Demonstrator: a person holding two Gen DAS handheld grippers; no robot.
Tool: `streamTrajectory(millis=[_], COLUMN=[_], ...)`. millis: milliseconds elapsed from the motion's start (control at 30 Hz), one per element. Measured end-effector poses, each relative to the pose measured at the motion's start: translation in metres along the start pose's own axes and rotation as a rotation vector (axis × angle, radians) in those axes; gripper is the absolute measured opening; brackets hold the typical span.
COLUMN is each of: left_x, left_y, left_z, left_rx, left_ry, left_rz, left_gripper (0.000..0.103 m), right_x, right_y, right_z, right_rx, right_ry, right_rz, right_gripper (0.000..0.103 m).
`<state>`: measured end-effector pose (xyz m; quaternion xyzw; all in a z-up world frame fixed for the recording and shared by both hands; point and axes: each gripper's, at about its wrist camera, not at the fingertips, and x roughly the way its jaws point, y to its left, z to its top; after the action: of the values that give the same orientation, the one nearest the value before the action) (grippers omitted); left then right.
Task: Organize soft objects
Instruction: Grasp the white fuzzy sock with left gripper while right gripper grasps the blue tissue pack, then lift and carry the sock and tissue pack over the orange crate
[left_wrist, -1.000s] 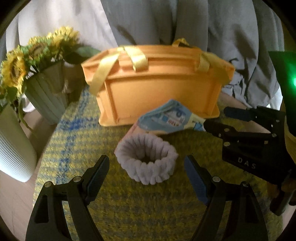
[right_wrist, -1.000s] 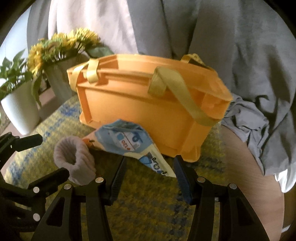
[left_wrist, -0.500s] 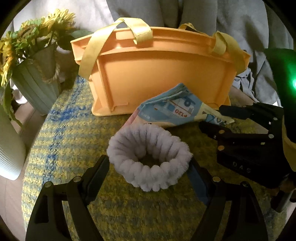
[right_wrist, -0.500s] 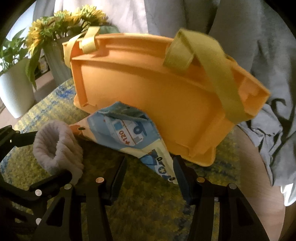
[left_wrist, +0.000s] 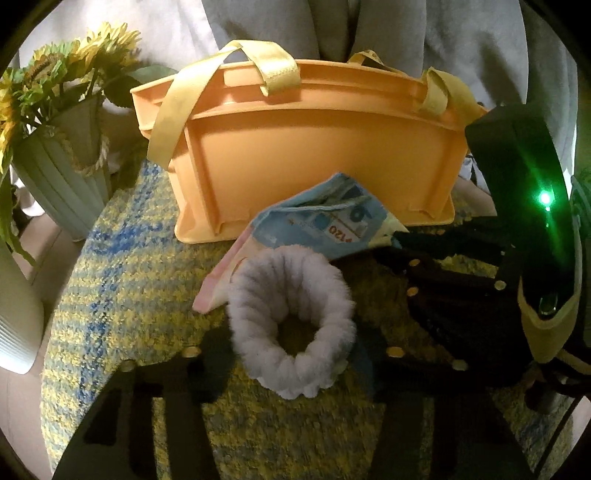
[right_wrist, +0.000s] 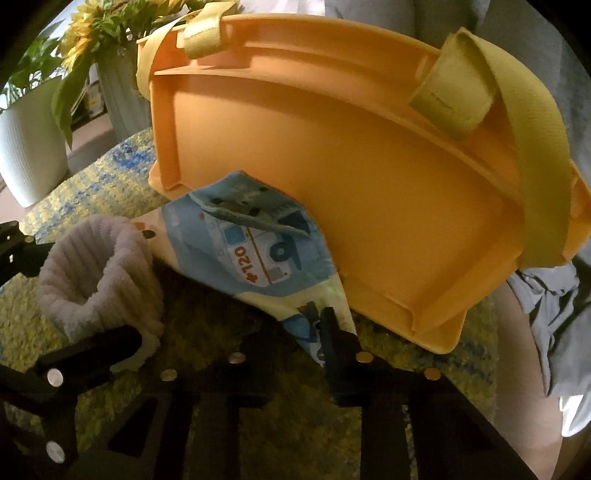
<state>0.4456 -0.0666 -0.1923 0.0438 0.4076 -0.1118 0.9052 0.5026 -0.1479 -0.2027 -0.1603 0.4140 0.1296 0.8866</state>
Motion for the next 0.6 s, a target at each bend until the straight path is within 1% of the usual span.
streamTrajectory(millis=[33, 67, 133, 167, 233, 400, 600], left_x=[0.000, -0.001, -0.001, -0.004, -0.007, -0.024, -0.048], left_y=[0.001, 0.001, 0.002, 0.002, 0.004, 0.006, 0.007], left_z=[0.000, -0.001, -0.001, -0.002, -0.002, -0.004, -0.001], left_rx=[0.000, 0.001, 0.005, 0.004, 0.000, -0.005, -0.002], left_ry=[-0.001, -0.002, -0.003, -0.004, -0.006, -0.033, -0.095], left_rz=[0.000, -0.002, -0.005, -0.005, -0.008, -0.003, -0.003], left_gripper=[0.039, 0.037, 0.029, 0.028, 0.026, 0.026, 0.026], right_x=[-0.001, -0.002, -0.006, -0.007, -0.013, -0.029, -0.054], right_y=[0.000, 0.000, 0.002, 0.002, 0.004, 0.003, 0.006], right_z=[0.000, -0.001, -0.002, -0.002, -0.003, -0.005, -0.008], right_rx=[-0.004, -0.002, 0.000, 0.001, 0.007, 0.028, 0.062], right_ry=[-0.004, -0.008, -0.016, -0.019, -0.026, -0.038, -0.066], right_rz=[-0.003, -0.005, -0.013, -0.015, -0.020, -0.040, -0.068], right_gripper=[0.011, 0.010, 0.008, 0.008, 0.008, 0.008, 0.008])
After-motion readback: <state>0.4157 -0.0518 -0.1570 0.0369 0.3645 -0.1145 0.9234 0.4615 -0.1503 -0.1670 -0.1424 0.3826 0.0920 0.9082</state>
